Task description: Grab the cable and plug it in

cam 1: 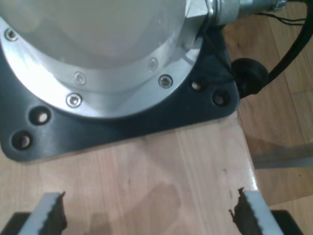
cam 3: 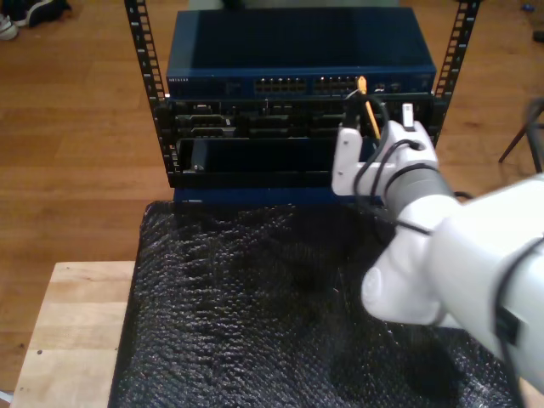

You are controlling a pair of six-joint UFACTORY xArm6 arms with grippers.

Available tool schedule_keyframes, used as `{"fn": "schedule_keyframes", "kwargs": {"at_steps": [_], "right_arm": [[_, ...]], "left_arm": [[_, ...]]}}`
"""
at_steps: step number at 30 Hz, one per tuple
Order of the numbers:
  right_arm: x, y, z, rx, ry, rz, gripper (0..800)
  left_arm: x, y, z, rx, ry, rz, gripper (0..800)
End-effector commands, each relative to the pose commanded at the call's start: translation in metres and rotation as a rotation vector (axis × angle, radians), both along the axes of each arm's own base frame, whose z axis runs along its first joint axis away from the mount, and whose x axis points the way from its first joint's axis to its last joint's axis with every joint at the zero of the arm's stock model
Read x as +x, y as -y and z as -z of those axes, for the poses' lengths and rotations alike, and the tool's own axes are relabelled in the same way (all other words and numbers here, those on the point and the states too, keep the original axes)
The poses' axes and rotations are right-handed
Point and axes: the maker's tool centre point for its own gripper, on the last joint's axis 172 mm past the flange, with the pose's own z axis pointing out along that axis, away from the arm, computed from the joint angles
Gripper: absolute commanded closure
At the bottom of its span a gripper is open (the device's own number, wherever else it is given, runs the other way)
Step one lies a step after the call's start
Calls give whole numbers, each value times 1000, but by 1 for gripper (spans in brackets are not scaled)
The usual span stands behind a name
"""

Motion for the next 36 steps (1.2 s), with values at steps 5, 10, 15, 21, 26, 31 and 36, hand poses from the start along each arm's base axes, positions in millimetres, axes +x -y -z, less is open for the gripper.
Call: {"fn": "schedule_keyframes", "kwargs": {"at_steps": [5, 10, 15, 21, 26, 31, 36], "right_arm": [[-17, 36, 4, -21, -142, -20, 155], [-34, 93, 27, -82, -340, -10, 30], [-57, 163, 50, -127, -495, 42, 2], [-92, 258, 65, -162, -635, 117, 1], [-126, 339, 60, -216, -686, 172, 1], [-169, 379, 65, -229, -779, 165, 1], [-237, 407, 65, -180, -897, 140, 1]], "left_arm": [[0, -1, 0, 2, 0, 0, 0], [0, -1, 0, 2, 0, 0, 0], [0, -1, 0, 2, 0, 0, 0], [0, -1, 0, 2, 0, 0, 0], [0, -1, 0, 2, 0, 0, 0], [0, 0, 0, 0, 0, 0, 0], [0, -1, 0, 2, 0, 0, 0]]}}
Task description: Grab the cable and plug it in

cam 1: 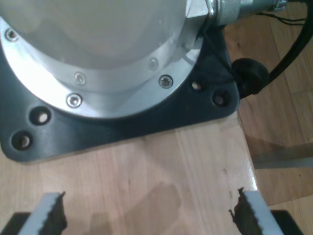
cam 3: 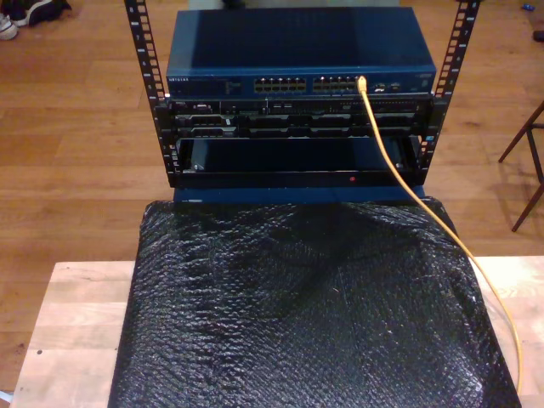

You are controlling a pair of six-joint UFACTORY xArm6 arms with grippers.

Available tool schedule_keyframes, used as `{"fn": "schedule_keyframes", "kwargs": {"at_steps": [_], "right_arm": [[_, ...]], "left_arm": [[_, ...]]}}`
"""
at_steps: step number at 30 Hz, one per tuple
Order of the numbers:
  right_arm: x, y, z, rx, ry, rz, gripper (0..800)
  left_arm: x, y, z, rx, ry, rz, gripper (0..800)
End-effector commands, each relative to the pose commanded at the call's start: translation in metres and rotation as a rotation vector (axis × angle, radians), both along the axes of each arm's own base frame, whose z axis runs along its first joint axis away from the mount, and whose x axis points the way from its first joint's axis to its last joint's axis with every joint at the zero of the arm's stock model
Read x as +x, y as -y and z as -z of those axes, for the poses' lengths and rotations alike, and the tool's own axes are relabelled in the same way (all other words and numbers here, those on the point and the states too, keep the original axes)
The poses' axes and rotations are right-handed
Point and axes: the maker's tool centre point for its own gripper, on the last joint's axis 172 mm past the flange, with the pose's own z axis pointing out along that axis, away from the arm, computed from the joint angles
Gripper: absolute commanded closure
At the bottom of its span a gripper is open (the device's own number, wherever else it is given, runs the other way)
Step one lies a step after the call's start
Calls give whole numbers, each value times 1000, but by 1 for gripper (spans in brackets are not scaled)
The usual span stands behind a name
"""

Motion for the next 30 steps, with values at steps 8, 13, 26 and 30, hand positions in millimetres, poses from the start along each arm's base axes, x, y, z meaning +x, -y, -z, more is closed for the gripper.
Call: {"fn": "schedule_keyframes", "kwargs": {"at_steps": [8, 13, 26, 30], "right_arm": [[-80, -10, 2, 131, -125, 6, 1], [-154, -19, 3, 211, -232, -41, 1], [-263, -53, 44, 338, -258, -121, 1], [-284, -78, 69, 371, -275, -132, 1]], "left_arm": [[0, 1, 0, -2, 0, 0, 0], [0, 0, 0, 0, 0, 0, 0], [0, 1, 0, -2, 0, 0, 0], [0, 1, 0, -2, 0, 0, 0]]}}
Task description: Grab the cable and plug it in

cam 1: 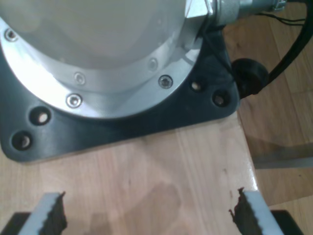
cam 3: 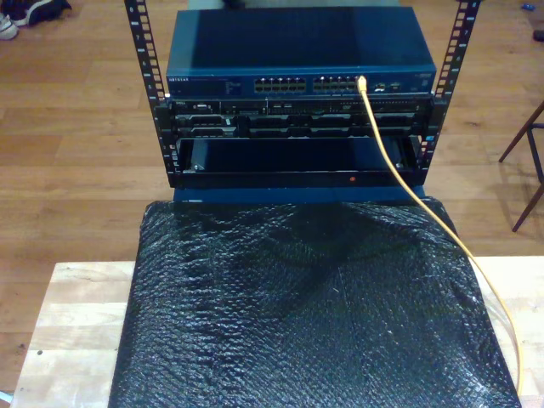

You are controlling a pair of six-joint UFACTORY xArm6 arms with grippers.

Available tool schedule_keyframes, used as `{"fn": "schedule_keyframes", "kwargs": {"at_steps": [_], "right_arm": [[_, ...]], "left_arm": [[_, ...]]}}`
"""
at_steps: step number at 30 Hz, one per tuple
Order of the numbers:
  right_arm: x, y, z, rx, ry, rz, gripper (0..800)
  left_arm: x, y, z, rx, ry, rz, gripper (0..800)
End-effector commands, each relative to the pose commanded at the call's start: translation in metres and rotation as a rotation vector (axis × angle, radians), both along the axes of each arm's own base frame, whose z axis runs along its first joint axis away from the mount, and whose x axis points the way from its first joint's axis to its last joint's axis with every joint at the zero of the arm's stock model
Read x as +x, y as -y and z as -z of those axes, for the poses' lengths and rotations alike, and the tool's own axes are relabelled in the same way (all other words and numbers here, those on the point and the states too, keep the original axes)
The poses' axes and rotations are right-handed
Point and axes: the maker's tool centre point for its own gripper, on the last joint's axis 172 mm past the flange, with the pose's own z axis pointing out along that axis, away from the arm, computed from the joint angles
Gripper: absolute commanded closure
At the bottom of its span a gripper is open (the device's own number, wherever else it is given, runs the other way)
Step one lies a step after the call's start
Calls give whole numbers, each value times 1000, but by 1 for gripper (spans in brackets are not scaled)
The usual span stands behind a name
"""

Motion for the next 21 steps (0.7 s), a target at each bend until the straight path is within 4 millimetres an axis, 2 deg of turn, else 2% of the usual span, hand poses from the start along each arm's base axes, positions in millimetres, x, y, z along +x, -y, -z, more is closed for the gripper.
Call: {"fn": "schedule_keyframes", "kwargs": {"at_steps": [8, 19, 21], "right_arm": [[-9, -13, 41, -51, 1, 30, 1], [-9, -8, 43, -89, 6, 30, 1], [-9, -13, 47, -85, 5, 28, 1]], "left_arm": [[0, 0, 0, 0, 0, 0, 0], [0, 0, 0, 0, 0, 0, 0], [0, -1, 0, 2, 0, 0, 0]]}}
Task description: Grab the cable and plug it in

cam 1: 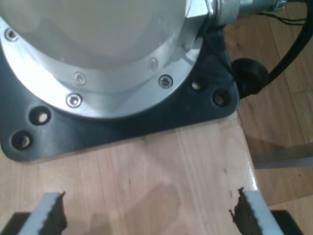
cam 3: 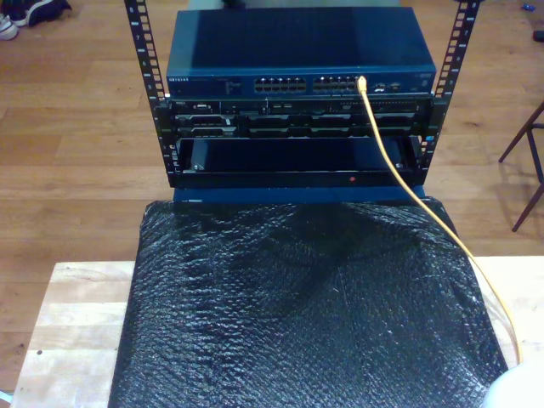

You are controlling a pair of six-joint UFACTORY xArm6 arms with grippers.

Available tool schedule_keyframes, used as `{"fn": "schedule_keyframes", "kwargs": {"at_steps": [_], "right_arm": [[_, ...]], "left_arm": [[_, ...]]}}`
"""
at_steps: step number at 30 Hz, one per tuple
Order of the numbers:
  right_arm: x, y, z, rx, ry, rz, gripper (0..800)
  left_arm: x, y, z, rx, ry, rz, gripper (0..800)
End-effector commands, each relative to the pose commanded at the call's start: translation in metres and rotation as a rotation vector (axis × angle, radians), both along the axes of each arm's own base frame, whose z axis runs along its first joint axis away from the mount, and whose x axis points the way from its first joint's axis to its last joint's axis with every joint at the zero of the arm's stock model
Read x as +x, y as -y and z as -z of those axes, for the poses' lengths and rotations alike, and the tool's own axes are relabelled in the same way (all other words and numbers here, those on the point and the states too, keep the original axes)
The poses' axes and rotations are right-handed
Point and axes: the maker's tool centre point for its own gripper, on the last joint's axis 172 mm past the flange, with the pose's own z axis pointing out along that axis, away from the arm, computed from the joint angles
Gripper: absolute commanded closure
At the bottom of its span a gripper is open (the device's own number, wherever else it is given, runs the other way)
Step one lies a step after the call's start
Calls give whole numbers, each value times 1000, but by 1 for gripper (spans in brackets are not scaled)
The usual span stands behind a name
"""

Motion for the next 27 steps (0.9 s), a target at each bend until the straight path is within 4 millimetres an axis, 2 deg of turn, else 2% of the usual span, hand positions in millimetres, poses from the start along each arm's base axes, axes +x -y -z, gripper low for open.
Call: {"fn": "schedule_keyframes", "kwargs": {"at_steps": [5, 17, 23, 27], "right_arm": [[-3, -16, 13, 22, -3, -15, 1], [-13, -20, 50, -39, 1, -12, 0], [-17, -24, 61, -45, 4, 18, 0], [-18, -23, 61, -48, 4, 30, 0]], "left_arm": [[0, 0, 0, 0, 0, 0, 0], [0, 0, 0, 0, 0, 0, 0], [0, 1, 0, -2, 0, 0, 0], [0, 1, 0, -2, 0, 0, 0]]}}
